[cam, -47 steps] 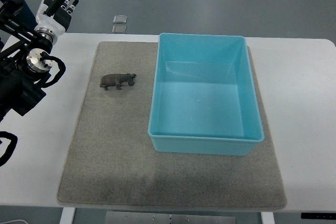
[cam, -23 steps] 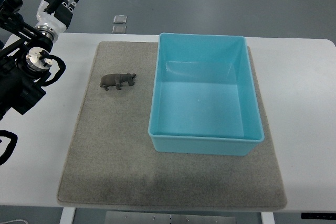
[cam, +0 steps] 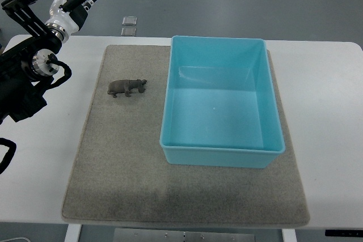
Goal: Place brown hippo in blue box with left hand
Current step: 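Swing the left hand out and lower it toward the brown hippo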
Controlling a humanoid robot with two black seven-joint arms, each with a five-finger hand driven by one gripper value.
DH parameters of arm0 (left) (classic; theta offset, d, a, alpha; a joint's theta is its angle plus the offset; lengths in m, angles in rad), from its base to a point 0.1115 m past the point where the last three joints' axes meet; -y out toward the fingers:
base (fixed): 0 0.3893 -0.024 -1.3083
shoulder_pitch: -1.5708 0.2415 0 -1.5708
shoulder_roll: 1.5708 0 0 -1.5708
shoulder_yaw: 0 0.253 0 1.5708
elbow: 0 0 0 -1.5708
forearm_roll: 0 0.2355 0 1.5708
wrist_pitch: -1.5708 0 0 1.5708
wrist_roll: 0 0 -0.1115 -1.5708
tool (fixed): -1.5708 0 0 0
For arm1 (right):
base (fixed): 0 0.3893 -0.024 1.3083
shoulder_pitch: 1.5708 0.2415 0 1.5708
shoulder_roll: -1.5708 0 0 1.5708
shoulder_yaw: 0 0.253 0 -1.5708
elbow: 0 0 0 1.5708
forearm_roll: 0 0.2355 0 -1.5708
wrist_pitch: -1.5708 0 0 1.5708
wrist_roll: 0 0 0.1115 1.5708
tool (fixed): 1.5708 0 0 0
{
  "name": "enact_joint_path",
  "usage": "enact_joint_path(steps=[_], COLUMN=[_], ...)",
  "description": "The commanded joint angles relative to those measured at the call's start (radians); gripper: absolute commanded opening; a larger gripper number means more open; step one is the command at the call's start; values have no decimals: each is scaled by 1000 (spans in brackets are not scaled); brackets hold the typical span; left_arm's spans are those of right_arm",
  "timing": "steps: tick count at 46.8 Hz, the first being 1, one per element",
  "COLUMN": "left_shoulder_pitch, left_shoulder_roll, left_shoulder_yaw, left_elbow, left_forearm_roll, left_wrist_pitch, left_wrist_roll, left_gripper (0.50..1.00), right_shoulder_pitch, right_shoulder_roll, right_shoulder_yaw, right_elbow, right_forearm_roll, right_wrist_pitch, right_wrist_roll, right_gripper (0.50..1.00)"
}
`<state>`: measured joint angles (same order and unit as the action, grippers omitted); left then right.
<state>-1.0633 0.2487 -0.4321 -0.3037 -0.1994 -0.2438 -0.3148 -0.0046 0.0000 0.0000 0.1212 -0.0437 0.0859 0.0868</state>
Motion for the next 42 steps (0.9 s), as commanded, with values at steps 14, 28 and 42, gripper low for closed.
enact_joint_path(steps=[14,28,42], left_shoulder_pitch=[-1,-12,-83], left_shoulder_roll=[102,181,334], left_shoulder_yaw=[98,125,363], left_elbow=[-144,-227,-445], left_forearm_roll=[186,445,509], left_wrist_pitch=[31,14,15], left_wrist_roll=[8,13,13], left_gripper=[994,992,994], right_shoulder_pitch=[0,0,0], right_shoulder_roll=[0,0,0], right_shoulder_yaw=[0,0,0], right_elbow=[0,0,0], right_forearm_roll=[1,-1,-1], right_wrist_pitch=[0,0,0], right_wrist_roll=[-1,-1,-1], right_gripper=[936,936,936])
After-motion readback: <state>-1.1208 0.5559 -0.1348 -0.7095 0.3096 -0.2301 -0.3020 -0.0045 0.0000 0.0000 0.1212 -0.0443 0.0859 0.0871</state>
